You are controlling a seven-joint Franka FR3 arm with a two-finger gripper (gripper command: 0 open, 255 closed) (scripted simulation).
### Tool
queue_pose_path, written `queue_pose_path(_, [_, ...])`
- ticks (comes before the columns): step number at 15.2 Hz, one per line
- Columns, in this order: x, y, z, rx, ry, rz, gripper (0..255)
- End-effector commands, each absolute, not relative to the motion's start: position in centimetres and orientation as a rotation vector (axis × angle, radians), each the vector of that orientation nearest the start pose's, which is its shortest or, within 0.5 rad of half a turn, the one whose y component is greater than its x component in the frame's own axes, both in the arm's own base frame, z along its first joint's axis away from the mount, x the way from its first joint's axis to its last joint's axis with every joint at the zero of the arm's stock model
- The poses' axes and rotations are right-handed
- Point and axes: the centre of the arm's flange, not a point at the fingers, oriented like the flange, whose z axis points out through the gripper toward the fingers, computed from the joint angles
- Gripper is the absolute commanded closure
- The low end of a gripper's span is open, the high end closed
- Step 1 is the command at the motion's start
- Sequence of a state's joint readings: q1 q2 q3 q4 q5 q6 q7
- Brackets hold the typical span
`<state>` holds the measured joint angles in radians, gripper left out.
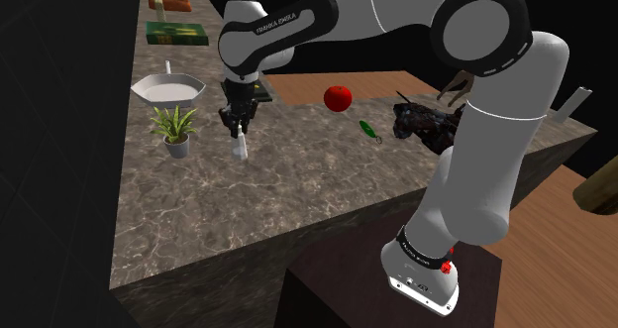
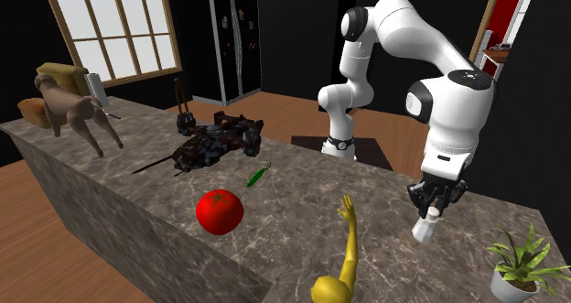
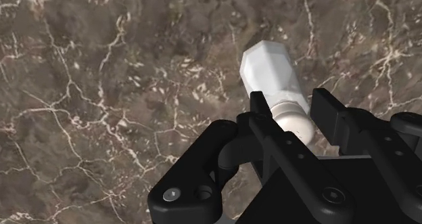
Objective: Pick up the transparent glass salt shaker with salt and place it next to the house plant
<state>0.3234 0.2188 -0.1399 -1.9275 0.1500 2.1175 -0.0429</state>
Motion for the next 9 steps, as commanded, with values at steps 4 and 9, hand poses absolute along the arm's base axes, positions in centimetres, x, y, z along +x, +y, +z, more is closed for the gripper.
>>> queue_pose_path(4, [58.93,11.96,37.57,-3.038,-0.228,0.049,0])
queue_pose_path(9, [58.93,11.96,37.57,-3.038,-0.228,0.049,0])
